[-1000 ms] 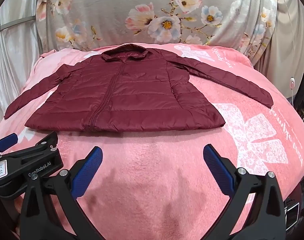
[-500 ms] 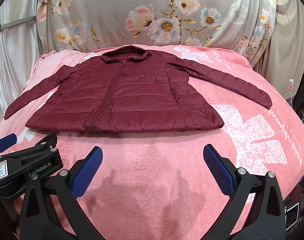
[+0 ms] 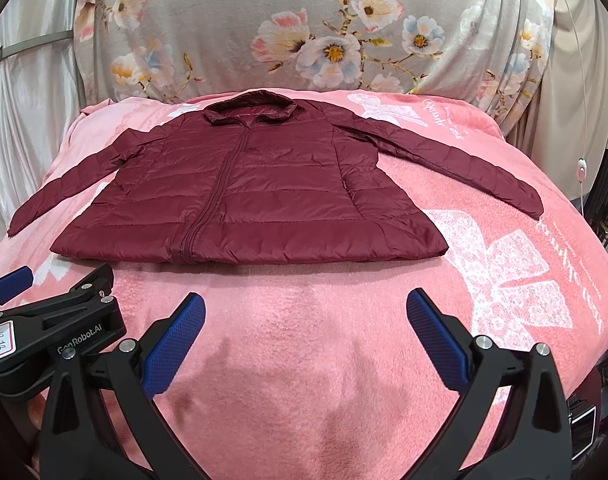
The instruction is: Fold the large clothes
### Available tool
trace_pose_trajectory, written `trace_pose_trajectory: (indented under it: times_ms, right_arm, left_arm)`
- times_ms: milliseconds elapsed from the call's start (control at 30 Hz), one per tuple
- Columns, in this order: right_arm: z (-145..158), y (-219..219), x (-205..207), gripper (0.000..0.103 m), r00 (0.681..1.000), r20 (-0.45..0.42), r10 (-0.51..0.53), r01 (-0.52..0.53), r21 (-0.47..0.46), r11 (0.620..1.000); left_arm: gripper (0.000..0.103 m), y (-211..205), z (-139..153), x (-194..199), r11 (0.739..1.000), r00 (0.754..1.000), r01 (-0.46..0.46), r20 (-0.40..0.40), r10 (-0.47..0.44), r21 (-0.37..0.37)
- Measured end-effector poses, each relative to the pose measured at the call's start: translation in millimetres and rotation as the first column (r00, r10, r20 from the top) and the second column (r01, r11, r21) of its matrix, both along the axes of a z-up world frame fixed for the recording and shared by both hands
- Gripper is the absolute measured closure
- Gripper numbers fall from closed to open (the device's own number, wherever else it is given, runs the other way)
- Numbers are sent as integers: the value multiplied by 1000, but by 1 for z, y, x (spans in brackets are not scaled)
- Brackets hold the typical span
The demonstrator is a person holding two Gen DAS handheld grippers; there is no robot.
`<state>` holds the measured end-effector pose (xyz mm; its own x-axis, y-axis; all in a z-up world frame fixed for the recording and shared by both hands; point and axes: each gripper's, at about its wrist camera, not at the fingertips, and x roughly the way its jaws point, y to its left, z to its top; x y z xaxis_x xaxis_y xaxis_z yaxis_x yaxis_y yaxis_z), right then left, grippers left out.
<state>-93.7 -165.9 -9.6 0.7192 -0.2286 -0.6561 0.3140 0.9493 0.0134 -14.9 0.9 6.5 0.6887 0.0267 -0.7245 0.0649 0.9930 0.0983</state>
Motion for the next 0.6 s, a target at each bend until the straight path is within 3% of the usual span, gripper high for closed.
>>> trace_pose_trajectory:
  times_ms: [600]
  right_arm:
    - [0,0,0,5,1000,1,1,-1,0,1000]
  left_arm:
    - [5,2,1,0,1000,1000,1,3,-1,-2]
